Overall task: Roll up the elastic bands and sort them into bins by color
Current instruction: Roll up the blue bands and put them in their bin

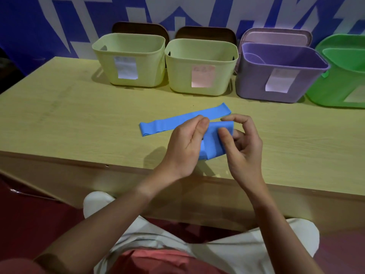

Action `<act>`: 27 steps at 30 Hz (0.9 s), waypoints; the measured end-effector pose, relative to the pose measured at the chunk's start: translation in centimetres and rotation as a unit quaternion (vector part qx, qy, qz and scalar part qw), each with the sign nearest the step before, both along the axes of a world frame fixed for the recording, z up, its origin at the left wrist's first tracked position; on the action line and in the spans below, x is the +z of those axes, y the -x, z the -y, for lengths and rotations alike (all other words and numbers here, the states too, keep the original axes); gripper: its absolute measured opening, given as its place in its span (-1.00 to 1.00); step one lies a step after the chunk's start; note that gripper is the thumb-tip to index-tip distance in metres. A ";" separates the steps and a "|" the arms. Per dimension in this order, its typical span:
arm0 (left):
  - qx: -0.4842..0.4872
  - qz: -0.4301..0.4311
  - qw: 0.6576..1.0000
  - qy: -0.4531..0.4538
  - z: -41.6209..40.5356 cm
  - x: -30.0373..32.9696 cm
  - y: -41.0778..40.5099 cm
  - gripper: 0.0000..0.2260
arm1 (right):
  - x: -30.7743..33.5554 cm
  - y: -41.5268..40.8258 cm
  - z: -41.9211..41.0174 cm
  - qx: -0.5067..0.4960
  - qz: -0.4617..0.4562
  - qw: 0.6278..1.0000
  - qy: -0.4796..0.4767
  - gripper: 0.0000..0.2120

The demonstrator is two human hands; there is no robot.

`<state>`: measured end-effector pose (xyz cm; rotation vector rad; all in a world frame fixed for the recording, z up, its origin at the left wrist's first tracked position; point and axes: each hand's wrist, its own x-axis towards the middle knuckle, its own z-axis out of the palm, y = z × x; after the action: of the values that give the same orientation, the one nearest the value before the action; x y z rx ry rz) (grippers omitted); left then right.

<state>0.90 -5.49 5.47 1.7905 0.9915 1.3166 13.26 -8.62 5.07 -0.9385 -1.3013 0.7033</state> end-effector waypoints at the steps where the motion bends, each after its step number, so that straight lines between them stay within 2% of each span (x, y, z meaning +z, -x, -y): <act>1: -0.009 0.037 0.999 0.030 0.1 0.1 -0.1 -0.70 | 0.1 0.0 0.1 -0.003 0.010 1.000 -0.002 -0.86; 3: -0.018 0.101 0.992 0.069 0.1 0.2 -0.2 -0.69 | 0.3 0.0 0.1 -0.012 0.036 0.999 -0.013 -0.80; 6: -0.012 0.113 0.991 0.072 -0.2 0.1 -0.3 -0.68 | 0.3 0.1 -0.1 -0.035 0.043 0.998 -0.005 -0.87; 14: 0.004 -0.016 0.999 0.029 -0.4 -1.1 0.5 -0.59 | -0.7 -0.1 0.0 -0.041 0.029 0.998 0.035 -0.82; 20: 0.034 -0.066 0.996 -0.054 0.1 -1.4 0.6 -0.71 | -0.8 -0.1 0.0 -0.028 0.039 0.998 0.039 -0.84; 22: 0.035 -0.039 0.998 -0.028 0.2 -1.4 0.4 -0.70 | -0.9 -0.1 0.1 -0.018 0.044 0.998 0.044 -0.87; 24: 0.025 0.018 0.999 0.038 0.3 -1.1 0.3 -0.66 | -1.0 -0.2 0.1 -0.010 0.047 0.998 0.042 -0.92; 27: 0.001 0.097 0.985 0.146 0.5 -0.6 -0.1 -0.59 | -1.0 -0.5 0.2 0.001 0.073 0.997 0.022 -0.81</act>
<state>0.97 -6.02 4.84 1.4142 1.0199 1.2473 13.75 -8.84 4.07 -1.0401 -1.4197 0.6775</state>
